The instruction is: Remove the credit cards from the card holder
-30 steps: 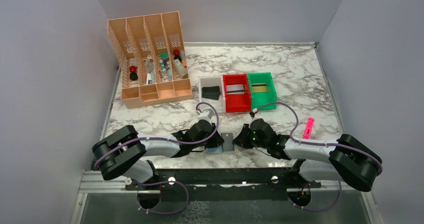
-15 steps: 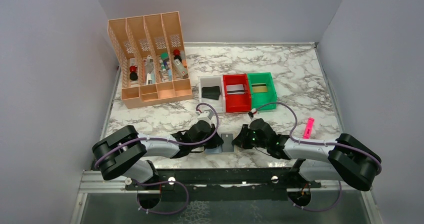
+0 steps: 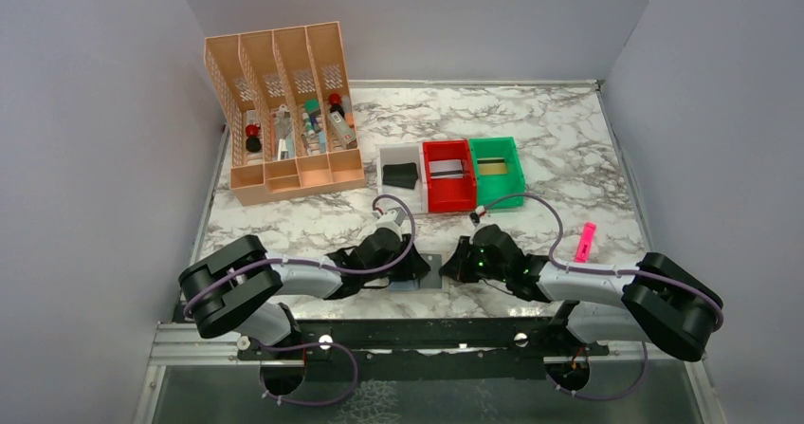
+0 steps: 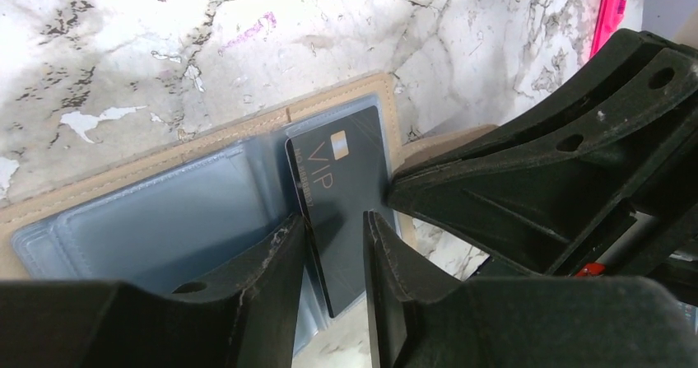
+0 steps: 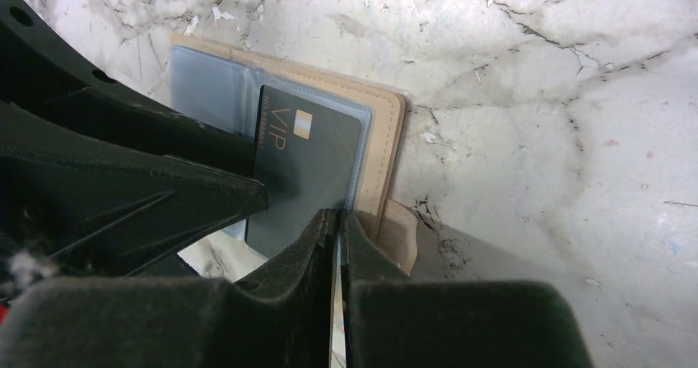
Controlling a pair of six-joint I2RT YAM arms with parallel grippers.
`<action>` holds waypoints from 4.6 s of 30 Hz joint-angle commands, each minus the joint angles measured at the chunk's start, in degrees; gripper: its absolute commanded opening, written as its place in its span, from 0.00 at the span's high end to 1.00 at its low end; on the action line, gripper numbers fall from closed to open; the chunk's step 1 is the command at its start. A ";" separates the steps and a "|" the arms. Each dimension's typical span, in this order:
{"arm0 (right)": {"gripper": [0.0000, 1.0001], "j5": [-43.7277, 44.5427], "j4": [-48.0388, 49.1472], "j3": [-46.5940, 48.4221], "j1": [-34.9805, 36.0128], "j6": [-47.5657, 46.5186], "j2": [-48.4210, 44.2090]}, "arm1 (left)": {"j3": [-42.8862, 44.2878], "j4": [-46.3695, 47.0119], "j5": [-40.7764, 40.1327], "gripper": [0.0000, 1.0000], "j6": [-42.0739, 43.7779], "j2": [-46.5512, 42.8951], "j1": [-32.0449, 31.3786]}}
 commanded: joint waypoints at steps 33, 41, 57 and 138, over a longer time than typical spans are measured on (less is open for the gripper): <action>0.99 2.66 -8.46 1.78 0.57 -0.04 7.52 | 3.91 -16.16 -6.58 1.00 6.29 -4.68 -0.34; 0.99 3.12 -9.22 2.45 0.60 -0.49 8.19 | 1.77 -14.95 -6.19 1.00 5.83 -7.12 -0.32; 0.99 3.03 -11.59 4.26 0.61 -2.46 4.99 | 0.12 -15.20 -5.01 0.85 7.19 -11.01 0.56; 0.85 -2.10 -4.02 5.38 0.59 -0.12 16.29 | -9.90 -2.24 -4.18 0.96 -0.61 -13.18 1.99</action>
